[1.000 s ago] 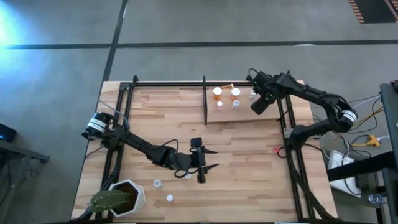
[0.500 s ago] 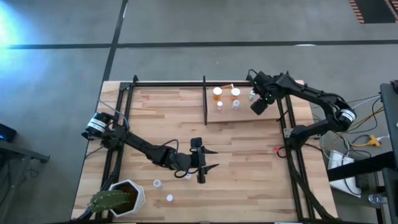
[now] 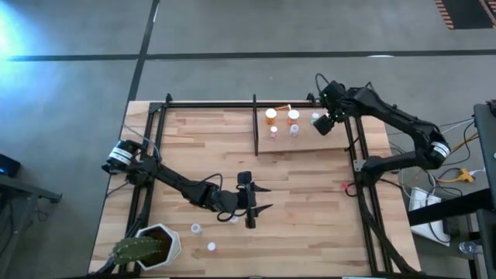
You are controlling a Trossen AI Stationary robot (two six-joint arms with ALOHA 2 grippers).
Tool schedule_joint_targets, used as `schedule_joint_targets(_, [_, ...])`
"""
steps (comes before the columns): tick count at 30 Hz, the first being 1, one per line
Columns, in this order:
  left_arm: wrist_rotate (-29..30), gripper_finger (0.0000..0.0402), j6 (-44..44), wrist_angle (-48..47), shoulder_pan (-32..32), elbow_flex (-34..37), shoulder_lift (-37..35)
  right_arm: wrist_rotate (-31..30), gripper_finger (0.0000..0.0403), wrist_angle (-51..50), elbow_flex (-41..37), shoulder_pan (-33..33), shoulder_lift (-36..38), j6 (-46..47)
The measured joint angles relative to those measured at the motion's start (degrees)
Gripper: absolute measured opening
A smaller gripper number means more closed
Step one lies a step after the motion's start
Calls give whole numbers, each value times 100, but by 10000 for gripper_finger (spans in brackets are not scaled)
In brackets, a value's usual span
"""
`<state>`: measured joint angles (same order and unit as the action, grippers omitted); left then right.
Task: Pick and place medicine bottles onto shelf by color
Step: Put the right transparent pill bottle on the shelf
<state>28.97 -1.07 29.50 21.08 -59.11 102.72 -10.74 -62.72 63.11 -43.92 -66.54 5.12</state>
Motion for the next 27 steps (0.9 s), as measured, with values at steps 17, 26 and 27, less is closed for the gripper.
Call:
schedule_joint_targets(17, [505, 208, -500, -1370, 369, 7, -332, -547, 223, 2290, -1735, 4597, 1876, 1978])
schedule_joint_targets(26, [116, 208, 560, -3273, 1035, 6, -1278, -1186, 223, 4841, -3010, 6947, 940, 2208])
schedule_joint_targets(27, [-18, 208, 620, -3445, 1087, 33, -1303, -1187, 223, 5081, -3082, 7128, 803, 2206])
